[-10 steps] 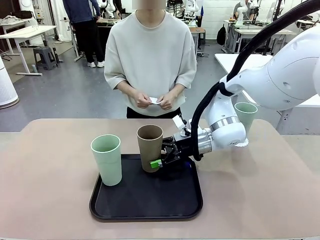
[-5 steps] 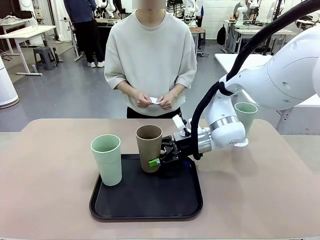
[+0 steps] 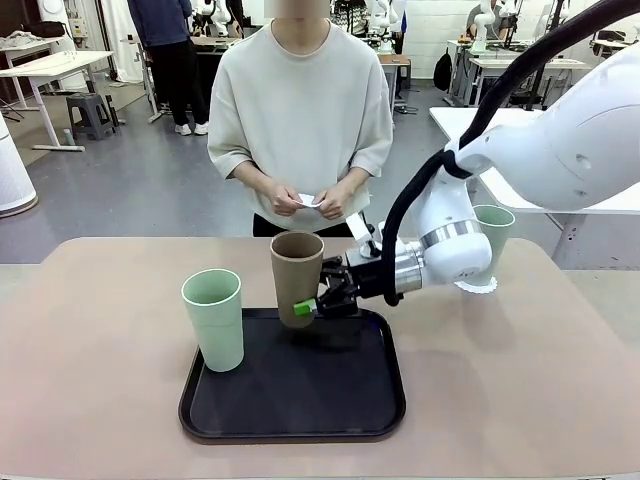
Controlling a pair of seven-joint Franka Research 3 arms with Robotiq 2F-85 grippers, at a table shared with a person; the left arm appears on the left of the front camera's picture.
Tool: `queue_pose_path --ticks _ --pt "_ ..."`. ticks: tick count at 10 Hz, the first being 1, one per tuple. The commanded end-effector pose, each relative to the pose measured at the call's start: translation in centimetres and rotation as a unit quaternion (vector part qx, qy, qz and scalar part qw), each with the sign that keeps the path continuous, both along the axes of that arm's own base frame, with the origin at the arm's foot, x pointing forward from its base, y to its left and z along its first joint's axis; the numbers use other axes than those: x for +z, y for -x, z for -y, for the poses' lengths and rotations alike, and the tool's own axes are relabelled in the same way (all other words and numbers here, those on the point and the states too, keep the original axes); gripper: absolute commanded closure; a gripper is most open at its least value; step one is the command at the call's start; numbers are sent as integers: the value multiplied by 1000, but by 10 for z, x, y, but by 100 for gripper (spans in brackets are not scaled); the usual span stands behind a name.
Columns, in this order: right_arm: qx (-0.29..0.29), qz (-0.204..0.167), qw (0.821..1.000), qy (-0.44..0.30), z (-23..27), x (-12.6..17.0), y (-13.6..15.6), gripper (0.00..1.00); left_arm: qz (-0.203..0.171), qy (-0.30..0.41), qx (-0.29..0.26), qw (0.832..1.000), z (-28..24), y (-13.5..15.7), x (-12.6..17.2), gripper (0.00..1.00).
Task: Place coasters on the table and set cups on them.
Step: Take one Reusable plastic cup from the Flat Tray and place it on a coaster set by the human.
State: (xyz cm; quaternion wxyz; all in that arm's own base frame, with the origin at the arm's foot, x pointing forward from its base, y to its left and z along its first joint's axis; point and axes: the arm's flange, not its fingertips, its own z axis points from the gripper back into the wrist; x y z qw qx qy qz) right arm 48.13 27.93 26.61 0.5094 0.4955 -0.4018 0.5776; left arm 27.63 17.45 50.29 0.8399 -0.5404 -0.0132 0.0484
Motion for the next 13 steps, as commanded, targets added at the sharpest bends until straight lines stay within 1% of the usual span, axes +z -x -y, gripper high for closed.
queue_pose_path --ticks 1,2,3,5,6,7,8,11,12,13 --pt "-13 0 1000 -8 -11 49 4 79 3 6 3 1000 0 1 2 0" --pt "-16 4 1000 1 -18 70 5 79 3 6 3 1000 0 1 2 0" --pt "-20 -2 1000 10 -22 86 4 79 3 6 3 1000 0 1 2 0" --pt "-33 -7 999 30 -26 105 6 79 3 6 3 1000 0 1 2 0" --pt "-42 -15 998 36 -25 107 4 79 3 6 3 1000 0 1 2 0" --pt "-74 -22 996 52 -23 106 1 79 3 6 3 1000 0 1 2 0" --pt "-30 -1 999 21 -21 109 5 79 3 6 3 1000 0 1 2 0" --pt "-30 -1 999 21 -21 109 5 79 3 6 3 1000 0 1 2 0" --pt "-39 -7 999 29 -21 107 4 19 3 6 3 1000 0 1 2 0" --pt "-51 7 997 52 -16 107 -11 19 3 6 3 1000 0 1 2 0"
